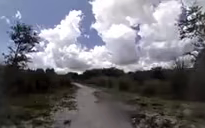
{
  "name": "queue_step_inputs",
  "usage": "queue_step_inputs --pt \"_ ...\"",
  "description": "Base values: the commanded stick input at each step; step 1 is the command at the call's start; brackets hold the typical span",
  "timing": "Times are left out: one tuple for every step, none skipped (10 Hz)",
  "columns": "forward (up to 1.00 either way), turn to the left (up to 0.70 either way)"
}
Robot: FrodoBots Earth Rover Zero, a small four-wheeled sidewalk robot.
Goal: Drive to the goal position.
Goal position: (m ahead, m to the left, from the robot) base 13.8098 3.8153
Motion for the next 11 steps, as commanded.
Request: queue_step_inputs --pt "0.70 0.00" --pt "0.70 0.00" --pt "0.70 0.00" --pt "0.70 0.00" --pt "0.70 0.00" --pt "0.70 0.28" --pt "0.70 0.35" --pt "0.70 0.35" --pt "0.70 0.35" --pt "0.70 0.35" --pt "0.70 0.35"
